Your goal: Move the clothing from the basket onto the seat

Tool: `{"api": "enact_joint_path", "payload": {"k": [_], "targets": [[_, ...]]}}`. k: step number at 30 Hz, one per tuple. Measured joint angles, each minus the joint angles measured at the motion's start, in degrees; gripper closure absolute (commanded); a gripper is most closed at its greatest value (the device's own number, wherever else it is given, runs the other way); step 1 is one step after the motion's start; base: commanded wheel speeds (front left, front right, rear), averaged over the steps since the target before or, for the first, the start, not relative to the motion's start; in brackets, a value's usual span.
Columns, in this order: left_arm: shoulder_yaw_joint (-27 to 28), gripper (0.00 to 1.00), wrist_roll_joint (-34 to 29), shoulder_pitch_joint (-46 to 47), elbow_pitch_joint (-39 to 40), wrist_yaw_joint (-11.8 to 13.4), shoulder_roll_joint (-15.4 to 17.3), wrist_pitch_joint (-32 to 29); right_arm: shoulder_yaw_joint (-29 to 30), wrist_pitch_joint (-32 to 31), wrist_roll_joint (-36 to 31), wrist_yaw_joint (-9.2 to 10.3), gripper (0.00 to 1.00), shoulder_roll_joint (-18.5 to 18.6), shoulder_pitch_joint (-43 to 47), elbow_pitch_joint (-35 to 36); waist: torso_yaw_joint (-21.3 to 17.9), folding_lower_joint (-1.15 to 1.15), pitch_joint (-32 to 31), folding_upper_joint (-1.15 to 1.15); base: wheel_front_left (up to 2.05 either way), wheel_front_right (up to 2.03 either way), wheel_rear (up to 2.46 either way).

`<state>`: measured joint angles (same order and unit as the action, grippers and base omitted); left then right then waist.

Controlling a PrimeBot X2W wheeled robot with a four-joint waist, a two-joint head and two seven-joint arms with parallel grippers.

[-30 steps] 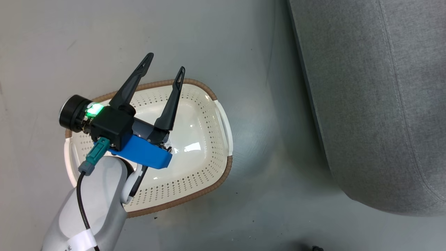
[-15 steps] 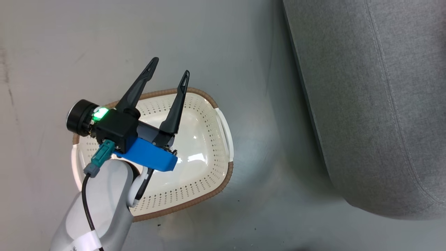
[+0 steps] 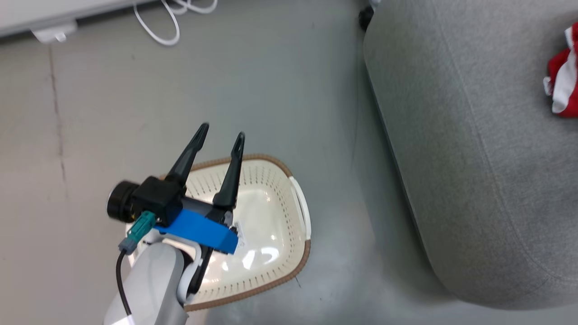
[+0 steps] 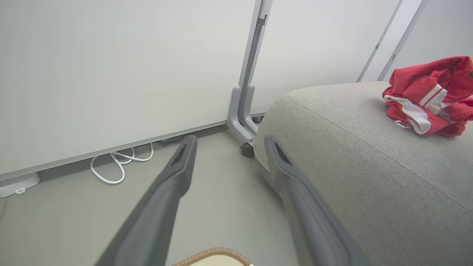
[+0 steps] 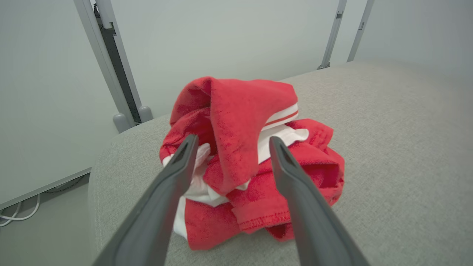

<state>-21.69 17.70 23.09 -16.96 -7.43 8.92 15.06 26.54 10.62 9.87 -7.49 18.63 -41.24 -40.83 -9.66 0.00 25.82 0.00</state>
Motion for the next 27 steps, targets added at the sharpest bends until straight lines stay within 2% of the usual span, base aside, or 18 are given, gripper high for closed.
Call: {"api": "enact_joint_path", "payload": {"k": [13, 27], "targets": [[4.6, 0.0, 1.4, -8.8, -3.1, 0.0, -2.7, 0.0, -6.7, -4.7, -2.2, 0.01, 0.0, -5.7, 17.2, 13.0, 2.5, -0.01, -13.5, 0.0, 0.0, 0.0, 0.0], [9.9, 0.0, 0.4, -14.7, -5.7, 0.0, -4.0, 0.0, -15.4, -8.1, -6.1, 0.0, 0.0, -12.7, 34.1, 28.2, 9.1, -0.01, -22.5, 0.0, 0.0, 0.0, 0.0]]}}
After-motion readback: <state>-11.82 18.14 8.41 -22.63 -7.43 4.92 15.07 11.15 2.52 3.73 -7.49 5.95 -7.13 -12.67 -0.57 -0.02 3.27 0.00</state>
